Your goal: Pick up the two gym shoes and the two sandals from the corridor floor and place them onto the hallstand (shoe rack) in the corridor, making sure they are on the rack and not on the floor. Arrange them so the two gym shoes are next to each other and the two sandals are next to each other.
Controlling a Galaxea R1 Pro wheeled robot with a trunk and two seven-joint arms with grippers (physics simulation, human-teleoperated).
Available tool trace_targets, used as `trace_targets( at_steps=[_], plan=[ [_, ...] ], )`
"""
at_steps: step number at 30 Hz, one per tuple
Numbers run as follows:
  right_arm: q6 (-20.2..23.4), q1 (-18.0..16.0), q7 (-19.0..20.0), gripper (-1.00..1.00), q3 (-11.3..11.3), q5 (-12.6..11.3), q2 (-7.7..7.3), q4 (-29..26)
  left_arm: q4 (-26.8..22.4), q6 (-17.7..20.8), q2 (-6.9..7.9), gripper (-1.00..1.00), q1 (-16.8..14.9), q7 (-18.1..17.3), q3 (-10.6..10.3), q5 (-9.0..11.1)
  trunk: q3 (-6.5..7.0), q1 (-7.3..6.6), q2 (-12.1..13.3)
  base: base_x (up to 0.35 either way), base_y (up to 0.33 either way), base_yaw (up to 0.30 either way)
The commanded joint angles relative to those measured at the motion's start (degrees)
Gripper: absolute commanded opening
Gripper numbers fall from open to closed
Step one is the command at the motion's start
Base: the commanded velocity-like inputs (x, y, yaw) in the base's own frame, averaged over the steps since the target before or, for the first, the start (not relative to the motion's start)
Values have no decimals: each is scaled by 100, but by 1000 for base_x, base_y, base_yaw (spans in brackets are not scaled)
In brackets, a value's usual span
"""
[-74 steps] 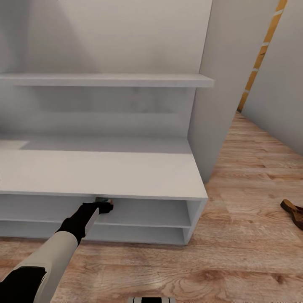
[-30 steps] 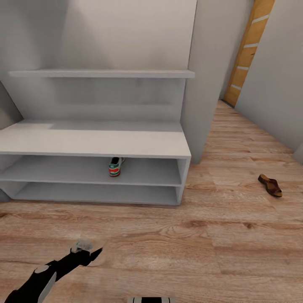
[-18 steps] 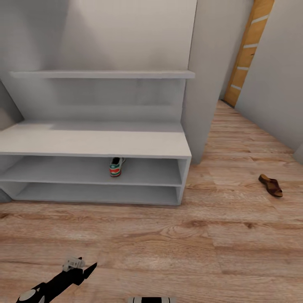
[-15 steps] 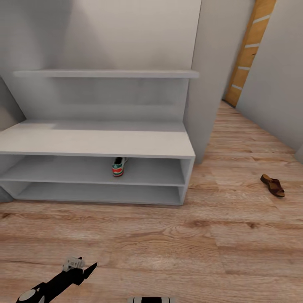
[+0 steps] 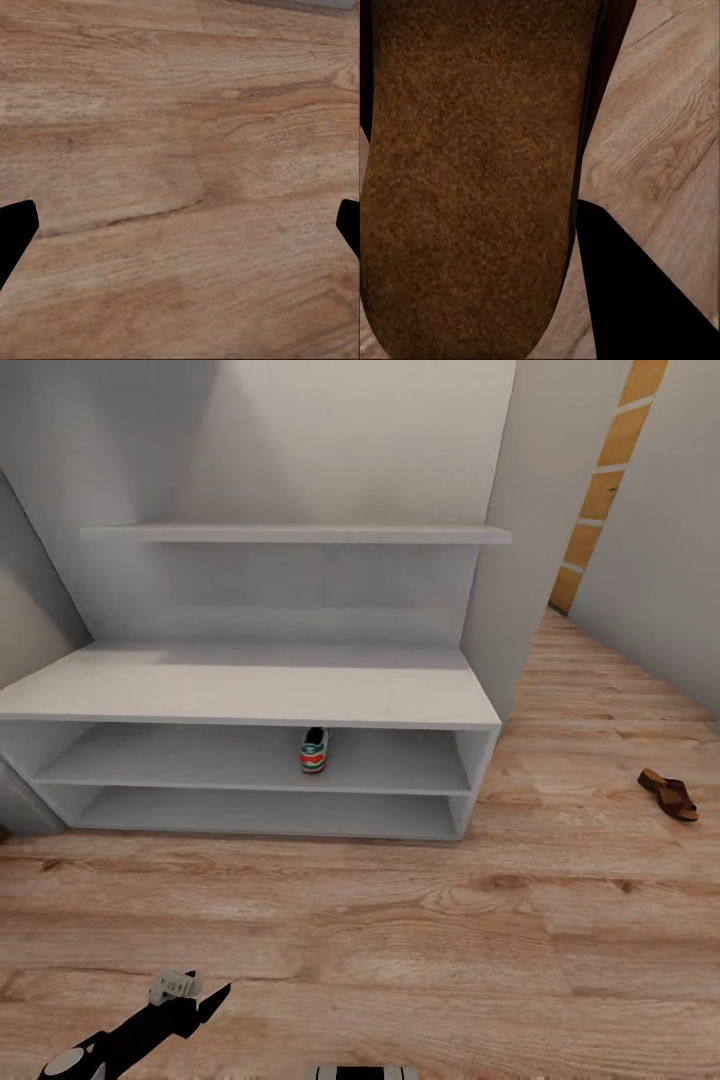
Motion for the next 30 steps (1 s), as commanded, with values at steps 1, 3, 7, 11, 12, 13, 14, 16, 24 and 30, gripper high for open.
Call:
trace_targets(
  at_steps=[1, 3, 7, 11, 12, 13, 14, 16, 24, 30],
  plan=[
    [-11, -9, 50, -100, -36, 20, 2, -1, 10, -4, -1, 100, -6, -31, 10, 25, -4, -3, -2, -179, 288, 0],
    [-12, -9, 51, -100, -36, 21, 3, 1, 10, -3, -1, 100, -8, -31, 10, 29, -4, -3, -2, -180, 287, 0],
    [-13, -9, 48, -100, -36, 24, 3, 2, 10, -3, -1, 100, -7, -31, 10, 30, -4, -3, -2, -167, 286, 0],
    [-13, -9, 43, -100, -36, 26, 3, 7, 10, -3, -1, 100, -7, -31, 10, 31, -4, -3, -2, -144, 286, 0],
    [-13, -9, 43, -100, -36, 21, 3, 30, 10, 2, -1, 100, -7, -31, 10, 32, -4, -3, -2, -138, 286, 0],
    [-13, -9, 43, -100, -36, 20, 3, 44, 10, 3, -1, 100, -5, -31, 10, 32, -4, -3, -2, -138, 286, 0],
    [-13, -9, 43, -100, -36, 20, 3, 57, 10, 4, -1, 100, -5, -31, 10, 32, -4, -3, -2, -138, 286, 0],
    [-13, -9, 43, -100, -36, 19, 3, 79, 4, 5, -1, 100, -7, -35, 10, 38, -4, -3, -2, -117, 290, 0],
    [-18, -9, 43, -100, -36, 19, 3, 81, 2, 9, -1, 100, -9, -33, 10, 40, -4, -3, -2, -28, 301, 0],
    [-19, -9, 43, -100, -36, 19, 3, 80, 1, 13, 5, 100, -9, -32, 10, 40, -4, -3, -2, -1, 306, 0]
  ],
)
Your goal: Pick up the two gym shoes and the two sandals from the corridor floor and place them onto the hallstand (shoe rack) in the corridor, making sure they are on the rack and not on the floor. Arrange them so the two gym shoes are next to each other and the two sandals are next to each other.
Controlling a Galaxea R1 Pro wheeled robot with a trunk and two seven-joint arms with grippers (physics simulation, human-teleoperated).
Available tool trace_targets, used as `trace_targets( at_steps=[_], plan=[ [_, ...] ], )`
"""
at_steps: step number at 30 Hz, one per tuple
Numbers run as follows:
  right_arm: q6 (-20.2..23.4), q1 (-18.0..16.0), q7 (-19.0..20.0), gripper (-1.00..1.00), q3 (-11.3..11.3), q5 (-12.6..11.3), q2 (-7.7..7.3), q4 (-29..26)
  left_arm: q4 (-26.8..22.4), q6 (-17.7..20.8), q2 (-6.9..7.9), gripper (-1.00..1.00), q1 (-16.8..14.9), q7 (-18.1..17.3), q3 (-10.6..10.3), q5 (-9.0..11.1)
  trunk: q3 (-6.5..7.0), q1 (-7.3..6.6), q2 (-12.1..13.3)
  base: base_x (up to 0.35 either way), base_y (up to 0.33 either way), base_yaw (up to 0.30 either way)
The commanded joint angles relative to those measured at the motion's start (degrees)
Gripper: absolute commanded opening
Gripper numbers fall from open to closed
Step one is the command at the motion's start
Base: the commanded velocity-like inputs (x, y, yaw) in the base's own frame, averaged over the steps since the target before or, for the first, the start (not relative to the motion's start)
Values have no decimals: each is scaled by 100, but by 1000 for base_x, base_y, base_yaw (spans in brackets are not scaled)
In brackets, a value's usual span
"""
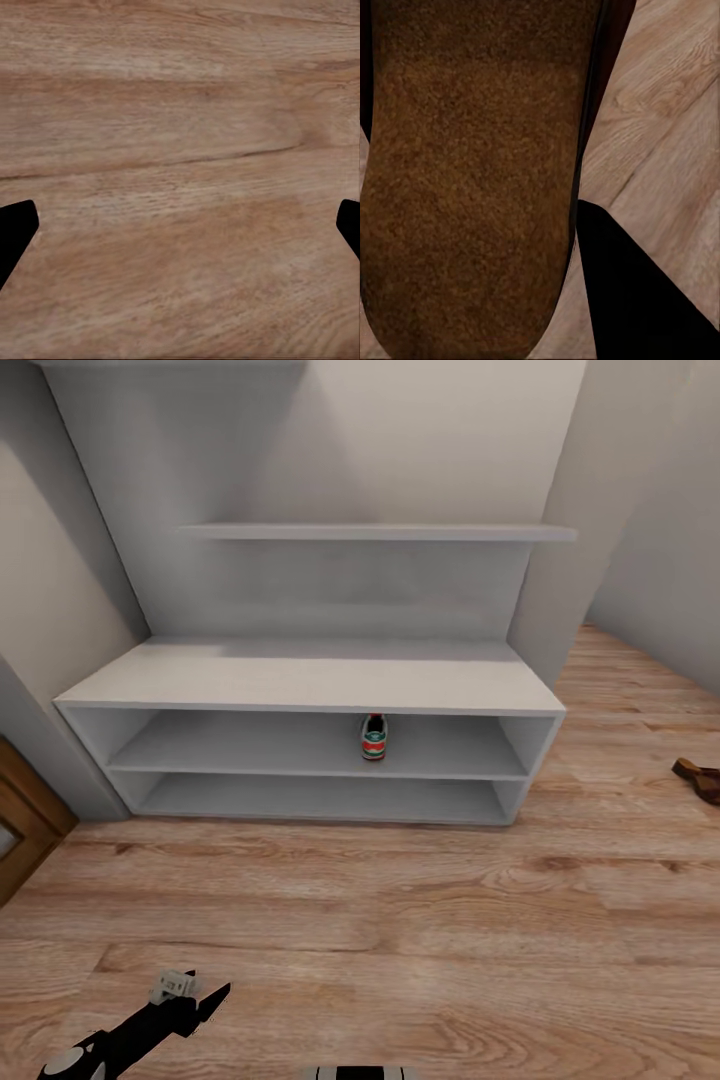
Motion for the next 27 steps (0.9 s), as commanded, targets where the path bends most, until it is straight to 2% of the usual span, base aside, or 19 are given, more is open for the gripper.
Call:
trace_targets(
  at_steps=[1, 27],
  plan=[
    [-13, -9, 49, -100, -37, 20, 2, -4, 10, -4, 1, 100, -4, -31, 10, 26, -4, -1, -2, 0, 307, 0],
    [-14, -9, 49, -100, -37, 20, 2, -4, 5, -4, 3, 100, -3, -58, 35, 26, -4, -1, -2, -11, 306, 0]
  ],
)
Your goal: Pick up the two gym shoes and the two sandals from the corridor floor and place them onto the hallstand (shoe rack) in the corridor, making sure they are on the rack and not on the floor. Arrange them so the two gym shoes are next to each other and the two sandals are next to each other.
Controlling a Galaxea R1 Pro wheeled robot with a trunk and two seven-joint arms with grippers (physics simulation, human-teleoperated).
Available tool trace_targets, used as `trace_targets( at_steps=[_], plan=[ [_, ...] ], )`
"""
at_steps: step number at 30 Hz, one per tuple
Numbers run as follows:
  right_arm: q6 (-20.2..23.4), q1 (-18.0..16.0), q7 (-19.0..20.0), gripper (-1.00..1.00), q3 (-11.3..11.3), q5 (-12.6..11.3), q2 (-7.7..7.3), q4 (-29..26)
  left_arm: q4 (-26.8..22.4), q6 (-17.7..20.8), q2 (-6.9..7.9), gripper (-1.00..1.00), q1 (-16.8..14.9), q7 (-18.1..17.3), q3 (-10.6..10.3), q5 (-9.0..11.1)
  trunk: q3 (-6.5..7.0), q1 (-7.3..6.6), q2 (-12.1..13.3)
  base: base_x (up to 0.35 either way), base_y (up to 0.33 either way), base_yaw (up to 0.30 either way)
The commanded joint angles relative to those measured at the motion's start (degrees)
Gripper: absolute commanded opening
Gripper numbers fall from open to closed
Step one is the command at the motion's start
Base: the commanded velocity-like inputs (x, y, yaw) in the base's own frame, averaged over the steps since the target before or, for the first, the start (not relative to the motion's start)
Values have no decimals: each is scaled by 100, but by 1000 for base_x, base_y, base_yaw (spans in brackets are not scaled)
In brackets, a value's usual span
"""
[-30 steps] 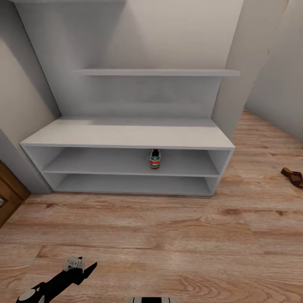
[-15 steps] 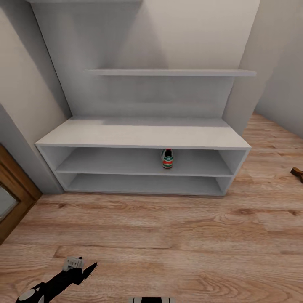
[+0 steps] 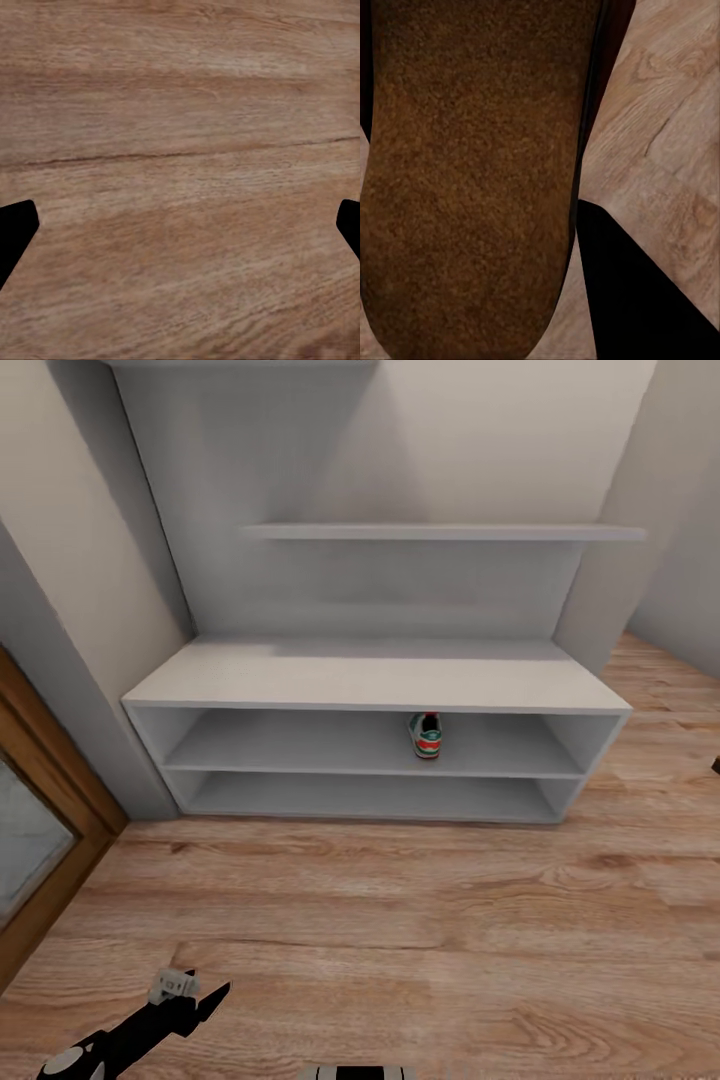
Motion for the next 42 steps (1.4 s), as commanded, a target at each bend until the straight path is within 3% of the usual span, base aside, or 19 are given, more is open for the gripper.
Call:
trace_targets(
  at_steps=[1, 11, 31, 39, 42],
  plan=[
    [-7, -9, 49, -100, -37, 20, 2, 0, 4, -2, -1, 100, -2, -36, 10, 25, -4, -3, -2, -184, 277, 0],
    [-22, -9, 49, -100, -37, 25, 2, 0, -20, 13, 8, 100, -4, -36, 11, 25, -4, -3, -2, -100, 253, 0],
    [-20, -9, 70, -100, -28, 45, -7, 30, 17, -11, -6, 100, 3, -30, 11, 25, -4, -3, -2, -1, 5, 0],
    [-17, -9, 74, -100, -28, 22, 64, 0, 41, -21, -32, 100, 4, -39, 2, 20, -4, -3, -2, 0, 0, 0],
    [-14, -9, 76, -100, -25, 35, 90, 40, 323, -98, -109, 100, 4, -53, 2, 13, -4, -3, -2, 0, 0, 0]
  ],
)
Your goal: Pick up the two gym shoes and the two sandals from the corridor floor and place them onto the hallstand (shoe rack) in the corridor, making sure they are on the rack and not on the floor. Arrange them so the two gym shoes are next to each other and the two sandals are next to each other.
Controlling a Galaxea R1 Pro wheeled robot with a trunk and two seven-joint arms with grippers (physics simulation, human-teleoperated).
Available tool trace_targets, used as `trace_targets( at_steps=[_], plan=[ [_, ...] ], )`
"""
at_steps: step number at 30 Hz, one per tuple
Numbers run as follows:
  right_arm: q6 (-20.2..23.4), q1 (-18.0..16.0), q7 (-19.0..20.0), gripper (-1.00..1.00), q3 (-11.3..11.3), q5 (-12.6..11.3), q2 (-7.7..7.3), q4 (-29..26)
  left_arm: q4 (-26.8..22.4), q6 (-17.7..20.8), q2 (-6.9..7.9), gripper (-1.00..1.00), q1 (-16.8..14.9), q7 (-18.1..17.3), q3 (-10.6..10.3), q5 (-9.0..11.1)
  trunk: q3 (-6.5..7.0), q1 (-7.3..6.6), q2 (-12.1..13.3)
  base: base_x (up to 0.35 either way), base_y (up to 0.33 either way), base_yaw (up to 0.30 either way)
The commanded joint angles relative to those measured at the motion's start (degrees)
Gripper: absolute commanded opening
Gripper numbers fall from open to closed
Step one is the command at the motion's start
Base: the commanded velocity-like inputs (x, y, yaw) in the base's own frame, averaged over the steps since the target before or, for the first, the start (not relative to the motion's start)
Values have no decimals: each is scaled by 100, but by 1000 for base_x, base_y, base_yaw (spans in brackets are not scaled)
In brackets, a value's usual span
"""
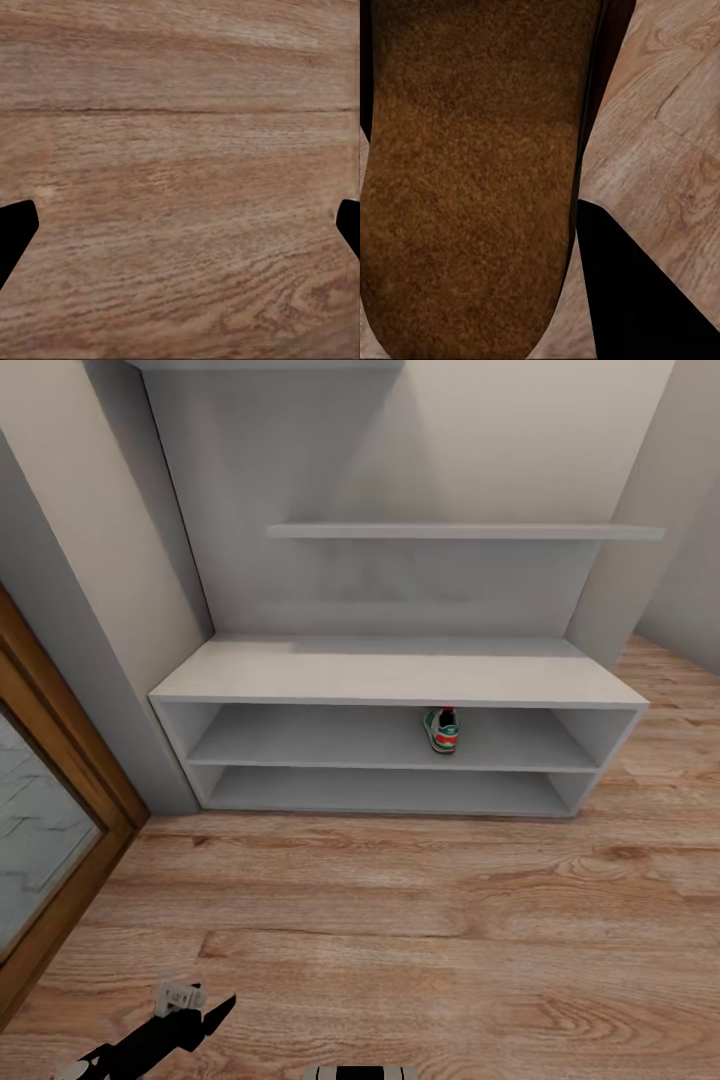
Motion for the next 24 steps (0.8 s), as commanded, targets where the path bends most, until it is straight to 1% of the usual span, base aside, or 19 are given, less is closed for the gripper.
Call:
trace_targets(
  at_steps=[1, 2, 3, 4, 6, 7, 9, 10, 12, 13, 15, 16, 17, 18, 19, 20, 21, 23, 24],
  plan=[
    [-15, -9, 51, -100, -19, 26, 19, 26, 163, -184, -21, 100, -4, -36, 18, 19, -4, -1, -2, 0, 0, 0],
    [-14, -9, 53, -100, 56, 28, 33, 36, 274, -364, -29, 100, -2, -37, 14, 8, -4, -1, -2, 0, 0, 0],
    [18, -9, 12, -100, 2112, 26, 55, 35, 783, -1199, 7, 100, 167, -794, 16, 23, -4, -1, -2, 0, 0, 0],
    [26, -9, 9, -100, 2305, 25, 57, 30, 784, -1207, 11, 100, 187, -898, 21, 25, -4, -1, -2, 0, 0, 0],
    [86, -10, -12, -100, 3102, 16, 60, 26, 788, -1228, 23, 100, 236, -1199, 29, 31, -4, -1, -2, 0, 0, 0],
    [547, -120, -220, -100, 4070, 4, 174, 6, 806, -1242, 44, 100, 265, -1360, 41, 24, -4, -1, -2, 0, 0, 0],
    [1184, -378, -488, -100, 4582, 10, 436, -59, 818, -1246, 63, 100, 275, -1397, 107, 19, -4, -1, -2, 0, 0, 0],
    [1361, -461, -567, -100, 4701, 12, 509, -74, 819, -1248, 66, 100, 277, -1405, 132, 17, -4, -1, -2, 0, 0, 0],
    [2019, -817, -949, -100, 5166, 19, 788, -104, 823, -1252, 74, 100, 281, -1423, 238, 11, -4, -1, -2, 0, 0, 0],
    [2159, -905, -1064, -100, 5284, 20, 852, -108, 824, -1253, 75, 100, 282, -1425, 259, 9, -4, -1, -2, 0, 0, 0],
    [2585, -1199, -1572, -100, 5734, 16, 1083, -107, 825, -1254, 79, 100, 283, -1430, 305, 5, -4, -1, -2, 0, 0, 0],
    [2653, -1254, -1705, -100, 5834, 14, 1136, -107, 825, -1255, 87, 100, 283, -1427, 323, 2, -4, -1, -2, 0, 0, 0],
    [2753, -1344, -1957, -100, 6006, 11, 1234, -110, 825, -1255, 101, 100, 284, -1424, 334, 1, -4, -1, -2, 0, 0, 0],
    [2788, -1381, -2071, -100, 6076, 10, 1281, -111, 825, -1255, 112, 100, 284, -1422, 339, 1, -4, -1, -2, 0, 0, 0],
    [2839, -1445, -2262, -100, 6183, 8, 1378, -117, 826, -1255, 137, 100, 284, -1421, 344, 4, -4, -1, -2, 0, 0, 0],
    [2857, -1474, -2336, -100, 6222, 8, 1424, -120, 826, -1255, 148, 100, 284, -1420, 347, 5, -4, -1, -2, 0, 0, 0],
    [2884, -1528, -2445, -100, 6278, 7, 1510, -124, 826, -1255, 165, 100, 284, -1419, 350, 7, -4, -1, -2, 0, 0, 0],
    [2906, -1596, -2541, -100, 6325, 6, 1616, -128, 826, -1255, 179, 100, 284, -1418, 352, 8, -4, -1, -2, 0, 0, 0],
    [2911, -1616, -2563, -100, 6337, 6, 1642, -129, 826, -1255, 182, 100, 284, -1418, 353, 8, -4, -1, -2, 0, 0, 0]
  ],
)
